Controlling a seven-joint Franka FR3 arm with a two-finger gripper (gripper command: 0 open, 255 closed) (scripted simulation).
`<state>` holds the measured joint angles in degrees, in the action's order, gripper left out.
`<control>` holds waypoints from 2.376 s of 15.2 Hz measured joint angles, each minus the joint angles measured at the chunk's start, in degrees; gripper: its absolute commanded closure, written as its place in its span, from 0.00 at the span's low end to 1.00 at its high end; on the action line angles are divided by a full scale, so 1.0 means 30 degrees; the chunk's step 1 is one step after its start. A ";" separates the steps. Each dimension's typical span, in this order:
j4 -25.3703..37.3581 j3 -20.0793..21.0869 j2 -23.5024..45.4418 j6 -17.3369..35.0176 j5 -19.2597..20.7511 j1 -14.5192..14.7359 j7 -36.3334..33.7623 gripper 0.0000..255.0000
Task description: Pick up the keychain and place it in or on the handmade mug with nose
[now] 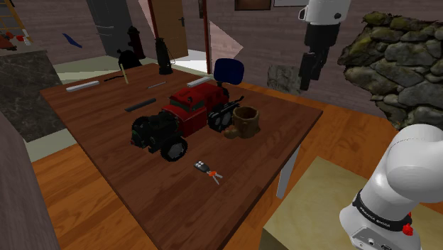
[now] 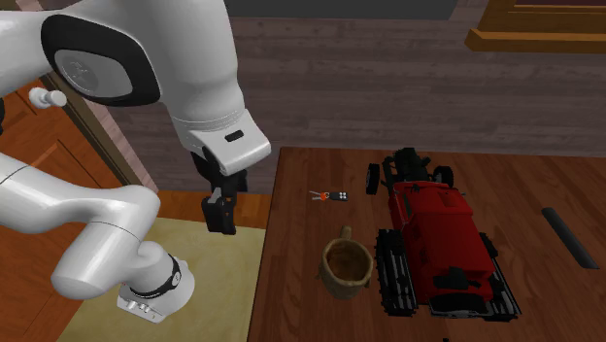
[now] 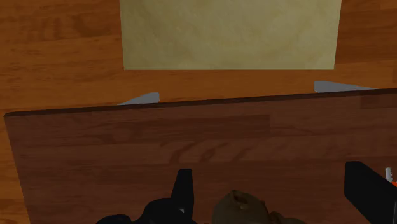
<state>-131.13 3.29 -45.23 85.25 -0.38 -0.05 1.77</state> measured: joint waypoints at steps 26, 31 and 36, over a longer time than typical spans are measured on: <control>-0.0637 0.7721 1.0670 1.2280 -0.1552 0.1180 -0.8393 0.00; 0.0922 0.8821 1.4332 1.4199 0.0383 0.1206 -1.0800 0.00; 0.1210 0.9028 1.6061 1.5441 0.1550 0.1393 -1.1980 0.00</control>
<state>-127.50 30.37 2.96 131.57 4.27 4.13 -34.17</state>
